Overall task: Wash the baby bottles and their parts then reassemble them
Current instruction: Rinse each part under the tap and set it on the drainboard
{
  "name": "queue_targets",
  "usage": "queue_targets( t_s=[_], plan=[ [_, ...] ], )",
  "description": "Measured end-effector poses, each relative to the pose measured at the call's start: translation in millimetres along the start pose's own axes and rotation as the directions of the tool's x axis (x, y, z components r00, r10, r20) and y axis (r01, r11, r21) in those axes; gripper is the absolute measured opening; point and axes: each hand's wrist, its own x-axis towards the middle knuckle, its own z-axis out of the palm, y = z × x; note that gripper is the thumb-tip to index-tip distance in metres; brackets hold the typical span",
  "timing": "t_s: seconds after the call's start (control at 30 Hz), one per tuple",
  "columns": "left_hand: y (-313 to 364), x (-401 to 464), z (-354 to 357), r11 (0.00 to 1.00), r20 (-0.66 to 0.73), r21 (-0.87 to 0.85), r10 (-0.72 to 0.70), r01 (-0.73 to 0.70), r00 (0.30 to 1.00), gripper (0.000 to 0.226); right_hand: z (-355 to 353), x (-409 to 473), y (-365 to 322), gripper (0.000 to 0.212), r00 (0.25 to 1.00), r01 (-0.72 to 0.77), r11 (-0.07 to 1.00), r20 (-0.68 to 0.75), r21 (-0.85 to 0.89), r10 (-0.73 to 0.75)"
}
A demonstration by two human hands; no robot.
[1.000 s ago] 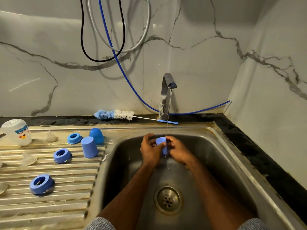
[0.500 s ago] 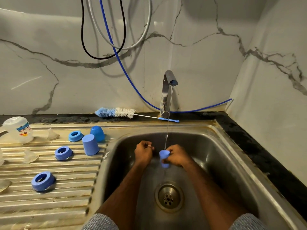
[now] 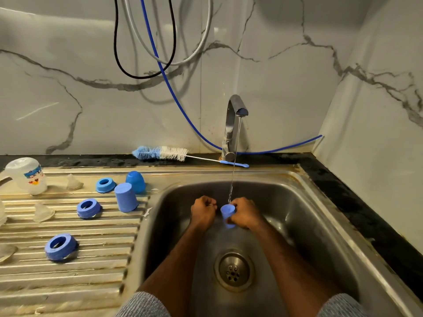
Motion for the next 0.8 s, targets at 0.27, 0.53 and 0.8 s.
queue_targets(
  t_s=[0.27, 0.53, 0.8],
  plan=[
    [-0.9, 0.6, 0.6, 1.000, 0.008, 0.026, 0.010, -0.010, 1.000, 0.018, 2.0, 0.5, -1.4, 0.036, 0.999, -0.041, 0.999, 0.001, 0.004, 0.041],
    [-2.6, 1.3, 0.5, 0.999, 0.018, 0.037, 0.009, -0.010, 1.000, 0.018, 1.4, -0.5, -2.5, 0.038, 1.000, -0.027, 1.000, 0.002, -0.001, 0.027],
    [-3.7, 1.3, 1.0, 0.999, 0.020, 0.038, 0.018, -0.019, 1.000, 0.020, -3.1, -0.9, 1.3, 0.037, 0.998, -0.020, 1.000, -0.053, 0.010, 0.021]
  ],
)
